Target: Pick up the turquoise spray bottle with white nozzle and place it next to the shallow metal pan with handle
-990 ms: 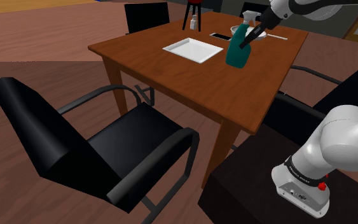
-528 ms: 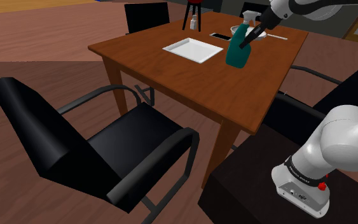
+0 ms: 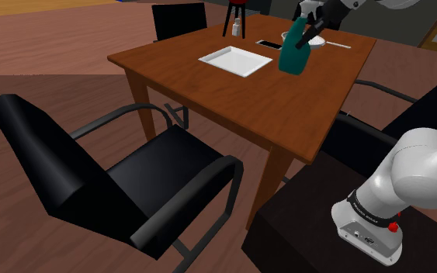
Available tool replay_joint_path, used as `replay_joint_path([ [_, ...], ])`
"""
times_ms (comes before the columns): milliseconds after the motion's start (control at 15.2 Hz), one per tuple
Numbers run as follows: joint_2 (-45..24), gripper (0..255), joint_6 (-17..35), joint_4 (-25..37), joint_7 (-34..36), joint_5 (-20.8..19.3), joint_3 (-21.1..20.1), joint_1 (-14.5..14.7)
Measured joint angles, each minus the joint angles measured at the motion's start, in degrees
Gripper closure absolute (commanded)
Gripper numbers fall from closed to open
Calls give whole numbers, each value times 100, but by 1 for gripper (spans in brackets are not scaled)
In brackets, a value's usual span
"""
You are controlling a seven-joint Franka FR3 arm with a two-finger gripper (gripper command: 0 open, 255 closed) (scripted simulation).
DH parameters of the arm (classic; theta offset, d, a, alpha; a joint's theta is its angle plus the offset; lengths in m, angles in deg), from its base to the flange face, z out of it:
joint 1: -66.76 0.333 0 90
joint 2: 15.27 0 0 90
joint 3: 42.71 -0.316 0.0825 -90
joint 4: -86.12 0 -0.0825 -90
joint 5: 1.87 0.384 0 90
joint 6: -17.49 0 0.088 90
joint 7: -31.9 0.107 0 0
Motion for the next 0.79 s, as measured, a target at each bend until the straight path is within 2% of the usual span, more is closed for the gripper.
replay_joint_path([
  [792,-156,255,-860,1016,129,50,-102,72],
])
